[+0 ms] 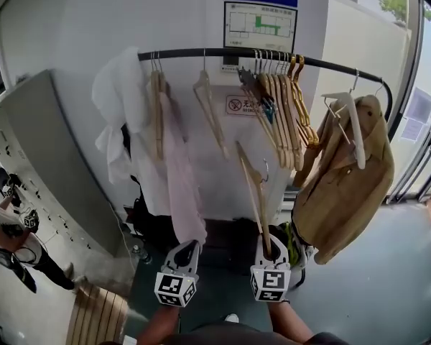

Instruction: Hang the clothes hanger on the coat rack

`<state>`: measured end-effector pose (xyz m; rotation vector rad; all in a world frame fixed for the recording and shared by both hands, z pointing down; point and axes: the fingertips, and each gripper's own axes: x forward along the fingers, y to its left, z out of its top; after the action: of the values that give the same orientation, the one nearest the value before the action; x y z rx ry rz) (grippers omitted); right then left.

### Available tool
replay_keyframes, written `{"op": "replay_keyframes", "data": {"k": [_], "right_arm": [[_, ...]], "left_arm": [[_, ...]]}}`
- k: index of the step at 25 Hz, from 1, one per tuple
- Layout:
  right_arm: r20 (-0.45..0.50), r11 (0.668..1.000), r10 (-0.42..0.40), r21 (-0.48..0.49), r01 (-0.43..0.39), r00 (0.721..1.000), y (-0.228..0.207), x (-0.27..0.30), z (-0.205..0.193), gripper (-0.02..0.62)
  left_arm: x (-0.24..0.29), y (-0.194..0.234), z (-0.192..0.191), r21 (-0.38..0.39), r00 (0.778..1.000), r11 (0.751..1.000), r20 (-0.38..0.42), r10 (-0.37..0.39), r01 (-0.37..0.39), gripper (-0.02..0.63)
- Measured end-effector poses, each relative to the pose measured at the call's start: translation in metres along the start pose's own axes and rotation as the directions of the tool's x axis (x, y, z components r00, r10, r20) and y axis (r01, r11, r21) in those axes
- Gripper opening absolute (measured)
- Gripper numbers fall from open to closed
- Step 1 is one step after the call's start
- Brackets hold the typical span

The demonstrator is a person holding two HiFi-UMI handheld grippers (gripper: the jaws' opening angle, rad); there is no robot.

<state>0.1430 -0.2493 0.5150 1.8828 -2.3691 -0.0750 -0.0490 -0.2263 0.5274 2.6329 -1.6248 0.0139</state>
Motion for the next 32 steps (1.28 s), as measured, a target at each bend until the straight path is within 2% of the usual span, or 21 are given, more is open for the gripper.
{"op": "replay_keyframes", "data": {"k": [9,19,32], "right_arm": [[0.024,0.999,0.032,-0.011,-0.032,0.999,-0.009,0.058,0.037,0.028],[0.041,0.999,-0.007,-0.049,0.009,0.999,-0.011,0.112,0.083,0.028],[-0.007,0.999,-0.019,-0.036,0.018,1.0,-0.015,0.164,0.146,0.028]], "left_arm": [[0.013,0.016,-0.006,-0.052,0.999,0.998,-0.019,0.043,-0.043,0.011],[0.029,0.039,0.01,-0.026,1.0,1.0,-0.001,0.003,-0.003,0.009],[0.032,0.06,0.02,-0.033,0.999,0.999,0.032,-0.027,0.028,0.011]]}}
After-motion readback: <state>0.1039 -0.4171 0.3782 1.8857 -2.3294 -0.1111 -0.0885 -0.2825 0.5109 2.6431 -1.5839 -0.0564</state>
